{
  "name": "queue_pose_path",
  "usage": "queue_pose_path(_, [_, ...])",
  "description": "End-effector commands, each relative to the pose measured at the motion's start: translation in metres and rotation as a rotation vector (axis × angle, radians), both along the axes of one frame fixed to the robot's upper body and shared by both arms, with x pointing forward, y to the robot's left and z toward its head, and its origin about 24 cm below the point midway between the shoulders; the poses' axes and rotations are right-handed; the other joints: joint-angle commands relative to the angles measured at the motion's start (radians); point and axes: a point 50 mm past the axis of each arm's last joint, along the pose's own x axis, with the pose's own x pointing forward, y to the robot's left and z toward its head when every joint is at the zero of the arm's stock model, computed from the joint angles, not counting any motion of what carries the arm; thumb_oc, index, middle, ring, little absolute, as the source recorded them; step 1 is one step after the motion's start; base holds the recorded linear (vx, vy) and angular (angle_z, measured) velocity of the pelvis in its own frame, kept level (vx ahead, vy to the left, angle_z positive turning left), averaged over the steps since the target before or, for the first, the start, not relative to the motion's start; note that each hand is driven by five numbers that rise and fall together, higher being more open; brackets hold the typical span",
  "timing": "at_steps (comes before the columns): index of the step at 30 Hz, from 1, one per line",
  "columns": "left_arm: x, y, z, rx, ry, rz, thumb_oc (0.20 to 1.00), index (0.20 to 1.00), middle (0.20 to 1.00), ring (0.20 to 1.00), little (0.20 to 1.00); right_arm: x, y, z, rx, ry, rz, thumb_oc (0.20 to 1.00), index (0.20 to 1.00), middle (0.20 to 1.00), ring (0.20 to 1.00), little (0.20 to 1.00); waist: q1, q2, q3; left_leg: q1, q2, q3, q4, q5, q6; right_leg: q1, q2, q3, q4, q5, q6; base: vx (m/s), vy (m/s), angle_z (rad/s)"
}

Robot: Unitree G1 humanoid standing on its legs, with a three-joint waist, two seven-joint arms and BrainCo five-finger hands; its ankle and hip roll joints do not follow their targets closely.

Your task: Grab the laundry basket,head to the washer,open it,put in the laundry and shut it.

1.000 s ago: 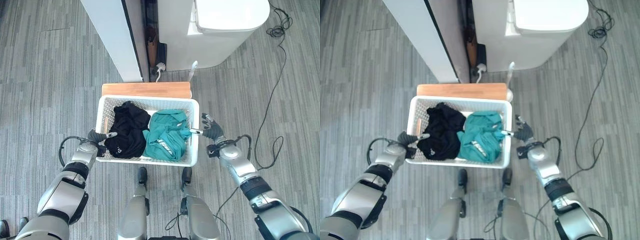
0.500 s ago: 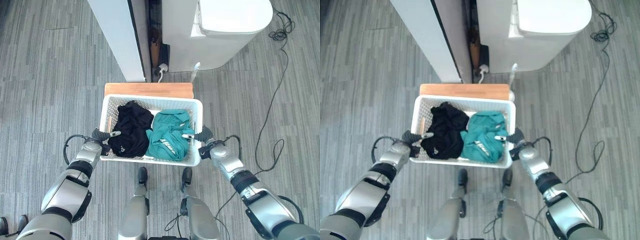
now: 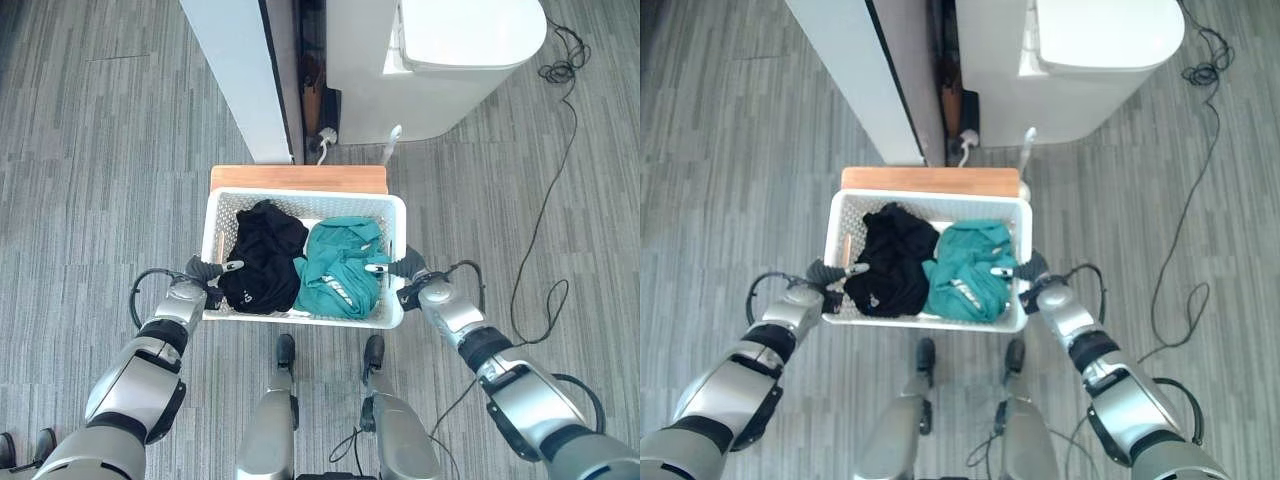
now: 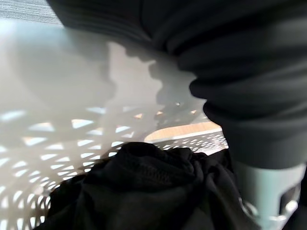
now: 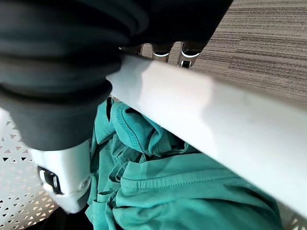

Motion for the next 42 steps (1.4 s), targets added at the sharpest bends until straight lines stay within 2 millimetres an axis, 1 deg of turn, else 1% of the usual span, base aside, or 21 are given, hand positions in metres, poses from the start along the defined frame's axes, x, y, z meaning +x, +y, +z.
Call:
queue_pose_path(1, [0.009,-0.019,0.002,0.013,0.017,-0.079,0.200,0.200,0.200,0.200,0.200,0.009,0.031,0.013,0.012,-0.022,0.108,1.000,1.000,1.000,1.000,1.000,0.012,-0.031,-0.021,-0.069,-0.013,0.012,0.075,-0.025,0.030,-0.081,-0.080,0.014,0.147,-0.054,0.055,0.00,0.000,0.00])
queue_pose_path(4, [0.009,-0.019,0.002,0.013,0.017,-0.079,0.200,0.200,0.200,0.200,0.200,0.009,0.031,0.013,0.012,-0.022,0.109,1.000,1.000,1.000,1.000,1.000,0.012,-0.031,-0.020,-0.069,-0.013,0.012,0.075,-0.025,0.030,-0.081,-0.080,0.014,0.147,-0.054,0.055,0.00,0.000,0.00])
queue_pose_path(5, [0.010,-0.018,0.004,0.089,0.035,-0.121,0.200,0.200,0.200,0.200,0.200,0.011,0.028,0.012,-0.011,-0.008,0.100,1.000,1.000,1.000,1.000,1.000,0.013,-0.032,-0.018,-0.067,-0.011,0.012,0.076,-0.025,0.029,-0.078,-0.078,0.015,0.148,-0.056,0.055,0.00,0.000,0.00])
queue_pose_path(7, [0.011,-0.018,0.007,0.143,0.039,-0.157,0.200,0.200,0.200,0.200,0.200,0.012,0.026,0.013,-0.016,-0.004,0.097,0.868,0.868,0.868,0.868,0.868,0.012,-0.034,-0.020,-0.070,-0.012,0.010,0.073,-0.022,0.029,-0.081,-0.078,0.015,0.147,-0.054,0.056,0.00,0.000,0.00])
queue_pose_path(10, [0.012,-0.018,0.010,0.192,0.038,-0.190,0.200,0.200,0.200,0.200,0.200,0.013,0.025,0.013,-0.022,0.003,0.095,0.843,0.843,0.843,0.843,0.843,0.013,-0.034,-0.019,-0.070,-0.012,0.011,0.072,-0.022,0.029,-0.082,-0.078,0.015,0.147,-0.054,0.056,0.00,0.000,0.00])
queue_pose_path(11, [0.015,-0.019,0.016,0.302,0.041,-0.249,0.200,0.200,0.200,0.200,0.200,0.013,0.024,0.011,-0.049,0.020,0.105,0.542,0.542,0.542,0.542,0.542,0.015,-0.034,-0.015,-0.067,-0.011,0.010,0.069,-0.023,0.029,-0.079,-0.077,0.015,0.149,-0.056,0.056,0.00,0.000,0.00])
queue_pose_path(12, [0.016,-0.022,0.015,0.409,0.065,-0.297,0.200,0.200,0.200,0.200,0.200,0.015,0.026,0.012,-0.077,0.021,0.114,0.432,0.432,0.432,0.432,0.432,0.014,-0.036,-0.013,-0.069,-0.011,0.009,0.063,-0.019,0.030,-0.083,-0.077,0.017,0.148,-0.054,0.057,0.00,0.000,0.00])
queue_pose_path(13, [0.017,-0.028,0.017,0.486,0.058,-0.340,0.200,0.200,0.200,0.200,0.200,0.016,0.026,0.014,-0.117,0.008,0.126,0.200,0.200,0.200,0.200,0.200,0.015,-0.034,-0.011,-0.071,-0.013,0.008,0.056,-0.019,0.031,-0.088,-0.076,0.018,0.147,-0.055,0.058,0.00,0.006,0.04])
queue_pose_path(16, [0.017,-0.031,0.016,0.537,0.050,-0.344,0.200,0.200,0.200,0.200,0.200,0.016,0.028,0.021,-0.130,-0.040,0.132,0.200,0.200,0.200,0.200,0.200,0.016,-0.030,-0.010,-0.073,-0.016,0.007,0.046,-0.016,0.033,-0.094,-0.075,0.022,0.147,-0.058,0.059,0.01,0.017,0.11])
queue_pose_path(18, [0.017,-0.034,0.020,0.523,-0.002,-0.334,0.200,0.200,0.200,0.200,0.200,0.016,0.022,0.025,-0.129,-0.078,0.101,0.200,0.200,0.200,0.200,0.200,0.022,-0.024,-0.015,-0.068,-0.019,0.006,0.029,-0.015,0.036,-0.095,-0.077,0.020,0.147,-0.061,0.060,0.03,0.004,0.11])
queue_pose_path(19, [0.016,-0.036,0.022,0.461,-0.049,-0.310,0.200,0.200,0.200,0.200,0.200,0.014,0.015,0.025,-0.124,-0.092,0.070,0.200,0.200,0.200,0.200,0.200,0.023,-0.020,-0.022,-0.063,-0.022,0.005,0.025,-0.016,0.037,-0.090,-0.079,0.019,0.148,-0.065,0.061,0.00,0.000,0.00])
queue_pose_path(27, [0.012,-0.044,0.031,0.409,-0.154,-0.349,0.200,0.200,0.200,0.200,0.200,0.006,-0.005,0.020,-0.094,-0.100,0.018,0.200,0.200,0.200,0.200,0.200,0.028,-0.018,-0.052,-0.050,-0.030,0.000,0.042,-0.040,0.045,-0.069,-0.085,0.022,0.155,-0.076,0.064,0.00,0.000,0.00])
queue_pose_path(30, [0.004,-0.058,0.039,0.364,-0.231,-0.446,0.200,0.200,0.200,0.200,0.200,-0.010,-0.036,0.009,-0.050,-0.076,-0.041,0.200,0.200,0.200,0.200,0.200,0.022,-0.020,-0.097,-0.010,-0.040,0.007,0.064,-0.076,0.056,-0.024,-0.095,0.019,0.162,-0.085,0.071,0.05,0.032,0.01])
queue_pose_path(32, [0.003,-0.061,0.040,0.353,-0.238,-0.467,0.200,0.200,0.200,0.200,0.200,-0.013,-0.043,0.009,-0.046,-0.078,-0.051,0.200,0.200,0.200,0.200,0.200,0.018,-0.022,-0.104,0.002,-0.043,0.009,0.068,-0.083,0.059,-0.014,-0.096,0.018,0.164,-0.087,0.074,0.04,0.039,0.02])
queue_pose_path(34, [0.000,-0.069,0.043,0.337,-0.250,-0.524,0.200,0.200,0.200,0.200,0.200,-0.019,-0.058,0.009,-0.055,-0.079,-0.069,0.200,0.200,0.200,0.200,0.200,0.011,-0.024,-0.123,0.027,-0.048,0.013,0.073,-0.099,0.064,0.009,-0.103,0.018,0.167,-0.093,0.078,0.09,0.073,-0.03])
queue_pose_path(35, [-0.003,-0.075,0.043,0.322,-0.253,-0.559,0.200,0.200,0.200,0.200,0.200,-0.027,-0.074,0.010,-0.059,-0.080,-0.093,0.200,0.200,0.200,0.200,0.200,0.001,-0.026,-0.141,0.050,-0.054,0.018,0.084,-0.117,0.071,0.033,-0.110,0.021,0.172,-0.099,0.083,0.08,0.078,0.01])
queue_pose_path(36, [-0.003,-0.075,0.042,0.321,-0.252,-0.561,0.200,0.200,0.200,0.200,0.200,-0.027,-0.074,0.009,-0.060,-0.079,-0.094,0.200,0.200,0.200,0.200,0.200,0.002,-0.026,-0.140,0.053,-0.054,0.018,0.085,-0.119,0.072,0.036,-0.110,0.021,0.171,-0.100,0.083,0.10,0.120,0.04])
queue_pose_path(37, [-0.003,-0.080,0.042,0.312,-0.246,-0.588,0.200,0.200,0.200,0.200,0.200,-0.034,-0.087,0.010,-0.070,-0.078,-0.113,0.200,0.200,0.200,0.200,0.200,-0.007,-0.027,-0.156,0.075,-0.061,0.023,0.098,-0.136,0.078,0.056,-0.115,0.022,0.173,-0.104,0.087,0.05,0.064,0.01])
queue_pose_path(38, [-0.003,-0.081,0.042,0.311,-0.245,-0.590,0.200,0.200,0.200,0.200,0.200,-0.034,-0.088,0.010,-0.070,-0.077,-0.114,0.200,0.200,0.200,0.200,0.200,-0.006,-0.027,-0.155,0.077,-0.062,0.023,0.098,-0.137,0.079,0.058,-0.115,0.023,0.173,-0.104,0.087,0.10,0.149,-0.07])
queue_pose_path(39, [-0.003,-0.088,0.043,0.297,-0.248,-0.619,0.200,0.200,0.200,0.200,0.200,-0.045,-0.104,0.010,-0.087,-0.076,-0.145,0.200,0.200,0.200,0.200,0.200,-0.026,-0.027,-0.174,0.100,-0.070,0.028,0.110,-0.154,0.090,0.072,-0.123,0.034,0.183,-0.107,0.093,0.05,0.090,-0.15])
queue_pose_path(42, [-0.001,-0.098,0.044,0.286,-0.249,-0.648,0.200,0.200,0.200,0.200,0.200,-0.055,-0.116,0.008,-0.079,-0.070,-0.169,0.200,0.200,0.200,0.200,0.200,-0.042,-0.026,-0.184,0.118,-0.081,0.035,0.117,-0.167,0.100,0.076,-0.128,0.052,0.193,-0.103,0.100,0.02,0.123,-0.11])
